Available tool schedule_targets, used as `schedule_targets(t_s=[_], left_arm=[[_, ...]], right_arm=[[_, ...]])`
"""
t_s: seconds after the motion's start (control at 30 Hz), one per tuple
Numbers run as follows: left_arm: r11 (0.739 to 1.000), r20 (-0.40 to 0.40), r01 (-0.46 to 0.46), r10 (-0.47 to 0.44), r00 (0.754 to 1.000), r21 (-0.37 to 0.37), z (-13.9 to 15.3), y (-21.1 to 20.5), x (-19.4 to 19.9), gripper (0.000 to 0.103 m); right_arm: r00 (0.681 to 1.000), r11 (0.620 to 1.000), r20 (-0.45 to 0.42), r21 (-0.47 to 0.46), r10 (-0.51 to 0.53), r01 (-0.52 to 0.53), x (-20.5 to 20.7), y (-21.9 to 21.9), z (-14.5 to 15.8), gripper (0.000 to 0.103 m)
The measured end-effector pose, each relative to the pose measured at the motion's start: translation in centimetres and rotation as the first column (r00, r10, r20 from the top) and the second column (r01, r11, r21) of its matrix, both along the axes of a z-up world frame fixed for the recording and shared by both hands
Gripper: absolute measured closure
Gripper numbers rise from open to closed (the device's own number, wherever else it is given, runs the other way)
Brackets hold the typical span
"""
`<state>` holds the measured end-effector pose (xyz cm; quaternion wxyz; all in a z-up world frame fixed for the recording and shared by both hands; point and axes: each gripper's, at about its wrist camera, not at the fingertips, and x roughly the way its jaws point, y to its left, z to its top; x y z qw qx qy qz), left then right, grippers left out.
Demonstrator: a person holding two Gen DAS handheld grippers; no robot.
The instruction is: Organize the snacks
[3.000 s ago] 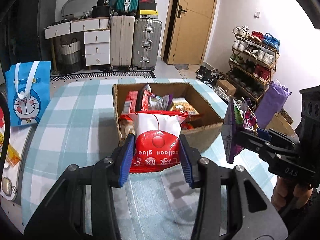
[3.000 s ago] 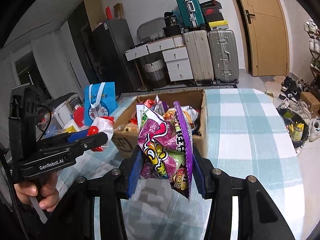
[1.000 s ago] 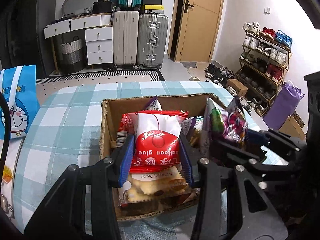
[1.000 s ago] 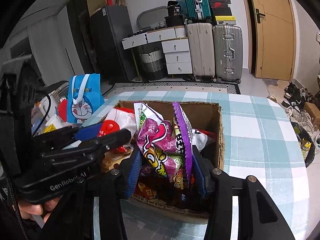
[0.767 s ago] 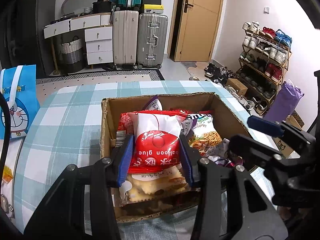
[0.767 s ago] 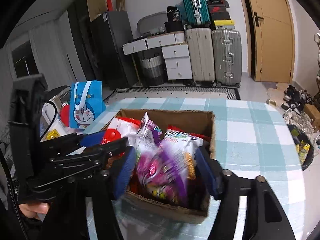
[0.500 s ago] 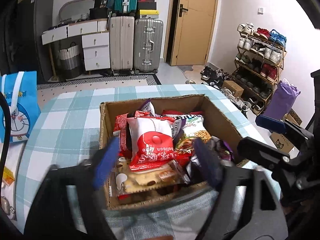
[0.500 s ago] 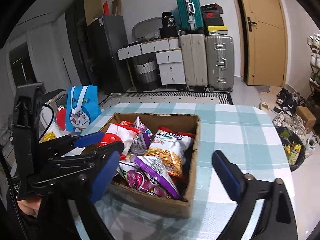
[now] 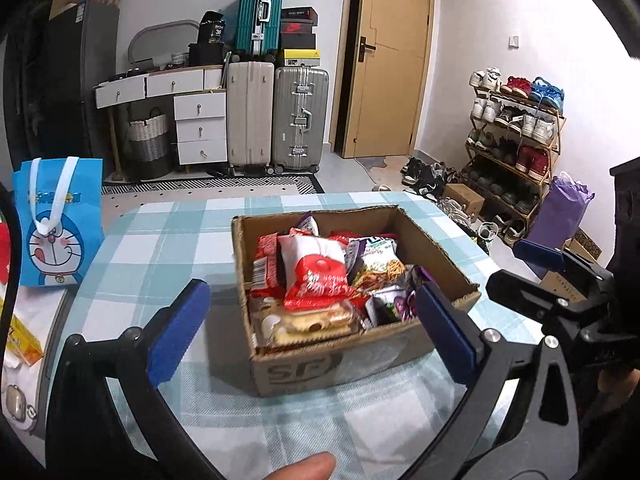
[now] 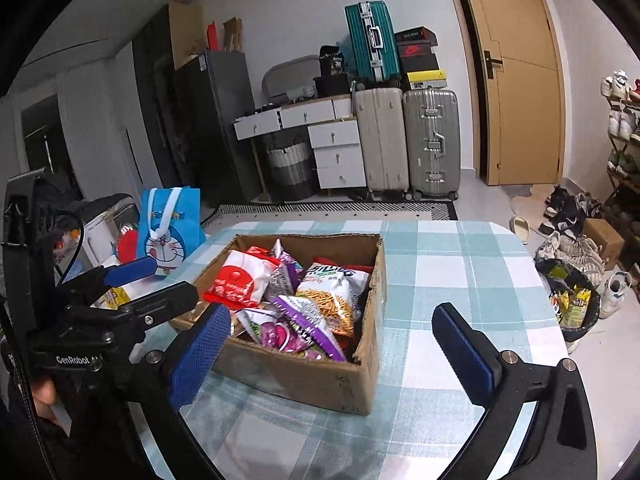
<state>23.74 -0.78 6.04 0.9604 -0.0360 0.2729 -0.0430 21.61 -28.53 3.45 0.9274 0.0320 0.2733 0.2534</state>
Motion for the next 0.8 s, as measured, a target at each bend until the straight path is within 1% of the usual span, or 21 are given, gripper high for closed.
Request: schedule_targets(t_s=[0.17, 0.3, 0.4, 0.57, 0.67, 0.8], left_arm=[[1.000, 0.018, -0.022, 0.022, 1.000, 0.000, -0.2, 0.9, -2.2, 0.001], [0.999, 0.026, -0.035, 0.035, 0.999, -0.007, -1.1, 1.5, -3.5, 0.001], [0.999, 0.052, -0.049, 0.049, 0.997, -0.012, -2.1, 1.7, -4.9, 0.001], [0.998, 0.075, -0.070, 0.070, 0.995, 0.003, -3.7, 1.7, -5.5, 0.001], [0.996, 0.092, -0.089, 0.087, 0.992, 0.018, -4.3, 1.6, -6.0, 0.001], [0.994, 0.115, -0.104, 0.101, 0.988, 0.015, -4.9, 1.7, -6.6, 0.001]], right_arm=[[0.999, 1.000, 0.025, 0.012, 0.020, -0.020, -1.5, 0.0, -0.5, 0.000], [0.998, 0.999, 0.050, 0.011, 0.029, -0.030, -2.6, 0.2, -1.6, 0.001], [0.997, 0.999, 0.075, 0.013, 0.036, -0.037, -3.2, 0.2, -2.5, 0.000], [0.992, 0.999, 0.116, -0.005, 0.053, -0.053, -4.2, 0.2, -3.6, 0.000], [0.987, 0.998, 0.146, 0.002, 0.061, -0.062, -4.9, 0.0, -3.9, 0.000], [0.983, 0.998, 0.172, 0.015, 0.060, -0.063, -5.7, -0.4, -4.0, 0.000]])
